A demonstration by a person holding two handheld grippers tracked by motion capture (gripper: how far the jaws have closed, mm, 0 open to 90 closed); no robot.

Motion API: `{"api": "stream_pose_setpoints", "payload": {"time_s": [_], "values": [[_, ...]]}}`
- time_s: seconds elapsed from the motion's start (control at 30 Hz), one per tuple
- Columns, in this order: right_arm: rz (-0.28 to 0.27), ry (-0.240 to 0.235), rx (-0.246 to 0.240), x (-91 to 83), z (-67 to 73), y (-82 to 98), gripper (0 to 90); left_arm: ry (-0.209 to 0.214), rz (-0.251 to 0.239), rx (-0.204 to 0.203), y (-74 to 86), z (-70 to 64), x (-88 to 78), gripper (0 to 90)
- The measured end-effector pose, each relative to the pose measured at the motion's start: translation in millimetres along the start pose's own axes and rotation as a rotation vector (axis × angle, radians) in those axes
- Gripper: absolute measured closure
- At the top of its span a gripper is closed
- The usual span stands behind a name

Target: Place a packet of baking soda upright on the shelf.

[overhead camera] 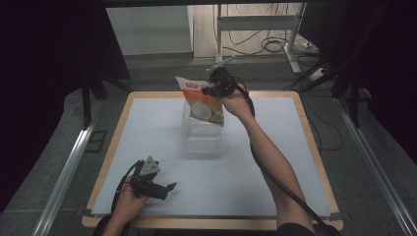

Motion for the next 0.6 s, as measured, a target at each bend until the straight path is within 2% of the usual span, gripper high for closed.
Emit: {"api": "stream_pose_setpoints", "payload": {"time_s": [0.13,0.3,0.5,0.6], "values": [[-0.002,-0.014,0.002,13.6,4.0,3.0,88.5,-0.002,0.001,0.001,0.2,0.0,-0.3,0.0],[0.011,-0.024,0.022,23.2,1.9,16.7,88.4,-0.004,0.002,0.002,0.3,-0.1,-0.3,0.0],[-0.002,-0.033,0.032,22.2,-0.8,26.1,88.2,-0.008,0.007,0.007,0.6,-0.5,0.1,0.0],[0.010,-0.013,0.029,19.9,-4.4,33.5,88.2,-0.010,0.007,0.009,0.4,-0.6,-0.2,0.0]]}}
Point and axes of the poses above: each handheld gripper's, and its own axes: x roughly forward along the jaws, y roughly out of its underside, z roughly to its left, the point moved 7 cm from there along x, roughly forward along the jaws, and after that the axes turned 3 degrees about -y, right-handed, at the moved point
